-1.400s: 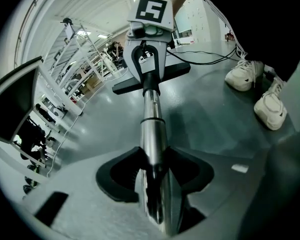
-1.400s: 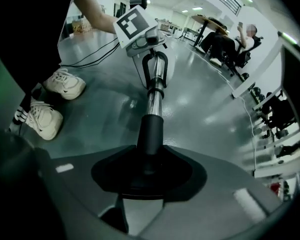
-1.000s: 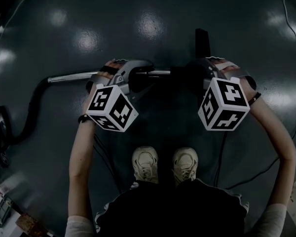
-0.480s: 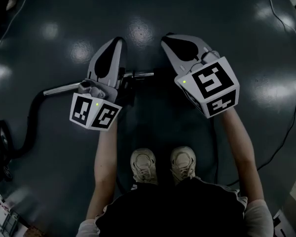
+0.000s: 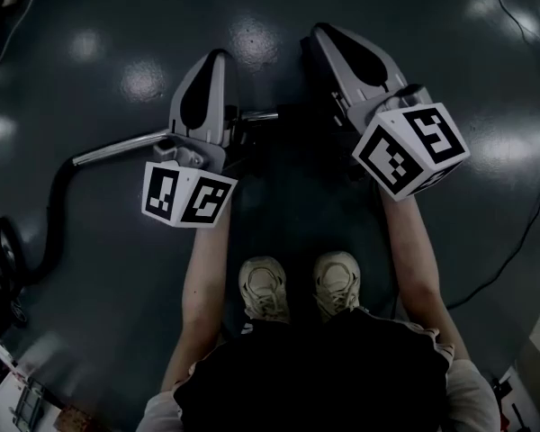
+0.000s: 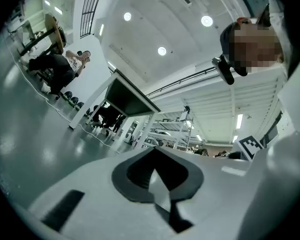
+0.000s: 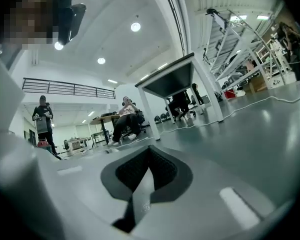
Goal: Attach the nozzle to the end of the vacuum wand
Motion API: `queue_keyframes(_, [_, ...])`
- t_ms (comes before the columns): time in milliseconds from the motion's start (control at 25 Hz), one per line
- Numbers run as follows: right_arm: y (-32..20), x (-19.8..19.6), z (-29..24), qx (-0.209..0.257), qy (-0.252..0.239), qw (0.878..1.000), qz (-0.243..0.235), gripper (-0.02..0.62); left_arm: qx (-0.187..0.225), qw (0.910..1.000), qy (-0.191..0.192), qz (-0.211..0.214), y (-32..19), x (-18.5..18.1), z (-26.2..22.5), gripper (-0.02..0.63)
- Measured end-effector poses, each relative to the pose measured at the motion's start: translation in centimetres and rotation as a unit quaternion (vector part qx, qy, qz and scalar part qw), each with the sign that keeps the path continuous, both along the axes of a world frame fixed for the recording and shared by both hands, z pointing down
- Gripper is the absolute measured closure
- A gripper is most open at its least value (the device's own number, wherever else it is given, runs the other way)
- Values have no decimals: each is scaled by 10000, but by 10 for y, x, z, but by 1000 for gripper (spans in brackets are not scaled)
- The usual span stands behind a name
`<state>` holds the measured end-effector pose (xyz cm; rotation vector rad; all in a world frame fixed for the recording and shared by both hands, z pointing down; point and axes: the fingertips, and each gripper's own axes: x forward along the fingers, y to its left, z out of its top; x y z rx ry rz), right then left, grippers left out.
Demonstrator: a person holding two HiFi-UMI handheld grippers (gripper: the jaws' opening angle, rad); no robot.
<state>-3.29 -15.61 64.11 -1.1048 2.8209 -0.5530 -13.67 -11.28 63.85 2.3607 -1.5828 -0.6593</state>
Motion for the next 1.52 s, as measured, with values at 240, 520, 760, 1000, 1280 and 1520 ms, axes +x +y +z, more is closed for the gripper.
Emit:
queue_keyframes(240, [-15, 3, 34, -113, 162, 9997, 156, 588, 143, 9980, -544, -272, -7, -6, 12, 604])
queue_keyframes(520, [-28, -10, 37, -13, 259, 9996, 81, 588, 274, 9967, -657, -382, -16, -22, 8, 604])
queue_keyframes(760, [-24, 6, -92, -133, 921, 9951, -338, 589, 245, 9933, -1019, -492, -19, -39, -129, 604])
queue_keyframes(1000, [0, 55, -387, -463, 1225, 9914, 38, 589, 270, 9867, -1482, -606, -6, -36, -443, 604])
queue_keyframes(1280, [104, 77, -722, -680, 837, 9937, 313, 589, -186, 9827, -1831, -211, 68, 32, -749, 603])
queue_keyframes(1520, [129, 74, -812, 55, 270, 9988, 404, 589, 221, 9854, -1647, -382, 113, 54, -825, 603])
